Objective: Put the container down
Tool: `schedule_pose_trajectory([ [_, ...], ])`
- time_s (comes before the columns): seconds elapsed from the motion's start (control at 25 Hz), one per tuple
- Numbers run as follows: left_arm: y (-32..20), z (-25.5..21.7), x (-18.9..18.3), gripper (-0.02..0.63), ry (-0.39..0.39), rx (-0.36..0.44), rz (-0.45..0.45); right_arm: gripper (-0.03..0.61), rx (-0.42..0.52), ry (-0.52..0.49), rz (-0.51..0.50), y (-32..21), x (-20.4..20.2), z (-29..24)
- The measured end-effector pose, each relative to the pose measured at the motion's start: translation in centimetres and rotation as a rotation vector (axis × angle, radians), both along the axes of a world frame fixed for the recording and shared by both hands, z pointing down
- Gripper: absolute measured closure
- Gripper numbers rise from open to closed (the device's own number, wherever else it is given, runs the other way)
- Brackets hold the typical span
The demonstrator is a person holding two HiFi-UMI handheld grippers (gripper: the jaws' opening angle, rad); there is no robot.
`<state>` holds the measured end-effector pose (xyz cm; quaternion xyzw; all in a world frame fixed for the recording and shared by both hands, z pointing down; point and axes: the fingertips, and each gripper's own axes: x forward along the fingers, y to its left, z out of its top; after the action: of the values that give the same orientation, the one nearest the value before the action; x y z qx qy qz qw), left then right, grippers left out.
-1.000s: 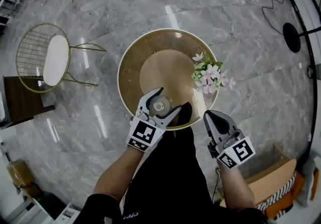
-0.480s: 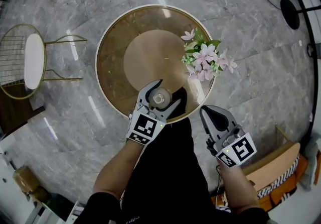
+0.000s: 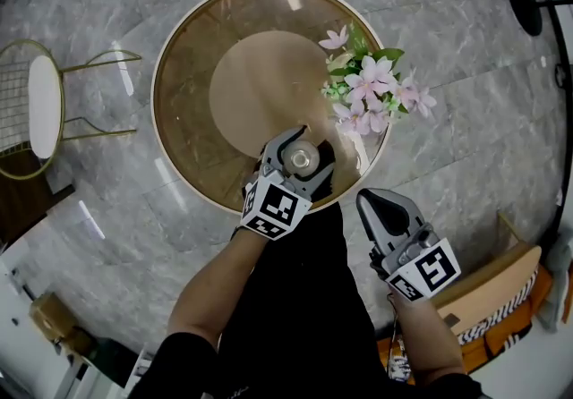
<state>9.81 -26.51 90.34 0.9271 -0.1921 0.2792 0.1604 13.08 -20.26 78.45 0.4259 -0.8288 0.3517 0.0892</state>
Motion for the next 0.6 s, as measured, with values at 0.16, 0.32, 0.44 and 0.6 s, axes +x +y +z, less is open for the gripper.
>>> schedule_pose_trajectory([
  [0.16, 0.5, 2.2, 1.0, 0.27, -0.02, 0.0, 0.049, 0.563, -0.014, -0.008, 0.02, 0.7, 0.4, 1.2],
  [0.32, 0.8, 3.6, 2.1, 0.27, -0.038, 0.003, 0.09, 0.563, -0.023, -0.018, 0.038, 1.3, 0.6, 1.7],
  [0.44, 0.9, 4.2, 2.9, 0.27, -0.05, 0.011, 0.119, 0.563, -0.027, -0.021, 0.058, 1.9, 1.0, 1.9],
  [0.6, 0.9, 4.9, 3.9, 0.27, -0.063, 0.022, 0.147, 0.563, -0.03, -0.02, 0.082, 2.4, 1.7, 2.1],
])
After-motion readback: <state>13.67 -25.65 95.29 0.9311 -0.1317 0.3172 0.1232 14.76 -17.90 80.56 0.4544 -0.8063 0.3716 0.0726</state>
